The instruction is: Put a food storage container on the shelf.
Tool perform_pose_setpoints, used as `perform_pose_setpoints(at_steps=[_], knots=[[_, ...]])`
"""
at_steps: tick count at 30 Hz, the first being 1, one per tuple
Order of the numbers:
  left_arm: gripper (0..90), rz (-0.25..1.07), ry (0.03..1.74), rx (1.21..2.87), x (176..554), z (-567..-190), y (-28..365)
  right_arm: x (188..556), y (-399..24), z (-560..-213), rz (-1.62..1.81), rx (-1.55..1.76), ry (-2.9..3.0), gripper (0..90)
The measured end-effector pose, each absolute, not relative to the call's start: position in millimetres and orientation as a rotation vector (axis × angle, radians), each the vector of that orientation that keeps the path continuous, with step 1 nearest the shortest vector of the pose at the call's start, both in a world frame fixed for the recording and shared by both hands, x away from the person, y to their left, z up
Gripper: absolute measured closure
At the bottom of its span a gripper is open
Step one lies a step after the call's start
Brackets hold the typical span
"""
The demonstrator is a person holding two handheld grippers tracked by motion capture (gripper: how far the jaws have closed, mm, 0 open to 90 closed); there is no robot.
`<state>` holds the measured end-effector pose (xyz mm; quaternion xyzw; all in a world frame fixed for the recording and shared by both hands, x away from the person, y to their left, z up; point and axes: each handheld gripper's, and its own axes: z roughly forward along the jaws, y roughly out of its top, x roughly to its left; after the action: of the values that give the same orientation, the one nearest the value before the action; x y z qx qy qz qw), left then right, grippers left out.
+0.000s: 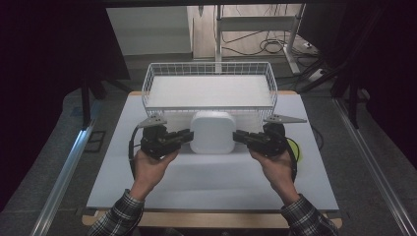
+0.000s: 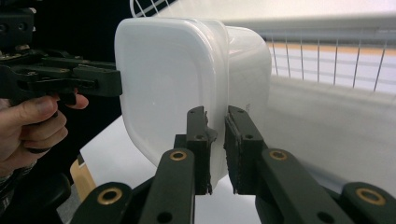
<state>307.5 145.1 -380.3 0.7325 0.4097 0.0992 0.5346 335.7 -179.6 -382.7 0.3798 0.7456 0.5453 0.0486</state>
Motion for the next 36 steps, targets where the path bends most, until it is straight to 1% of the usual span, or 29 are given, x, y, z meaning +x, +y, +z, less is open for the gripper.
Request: perform_pose_setpoints(at_steps=[8, 13, 17, 23, 28, 36], knots=[[79.1, 0.258, 0.967, 1.719, 320, -354, 151, 352, -173, -352, 1.681, 1.114, 2.254, 80.5], [79.2, 0.264, 0.962, 1.711, 328, -342, 153, 360, -171, -338, 1.676, 1.097, 2.245, 80.4], [79.2, 0.266, 0.963, 1.701, 341, -326, 158, 371, -167, -322, 1.686, 1.089, 2.23, 80.3], [79.1, 0.255, 0.963, 1.683, 356, -313, 162, 388, -162, -304, 1.704, 1.097, 2.211, 80.3], [79.1, 0.232, 0.974, 1.669, 376, -310, 165, 401, -159, -297, 1.698, 1.114, 2.197, 80.2], [79.1, 0.203, 0.981, 1.67, 398, -311, 162, 421, -162, -297, 1.696, 1.167, 2.188, 80.1]])
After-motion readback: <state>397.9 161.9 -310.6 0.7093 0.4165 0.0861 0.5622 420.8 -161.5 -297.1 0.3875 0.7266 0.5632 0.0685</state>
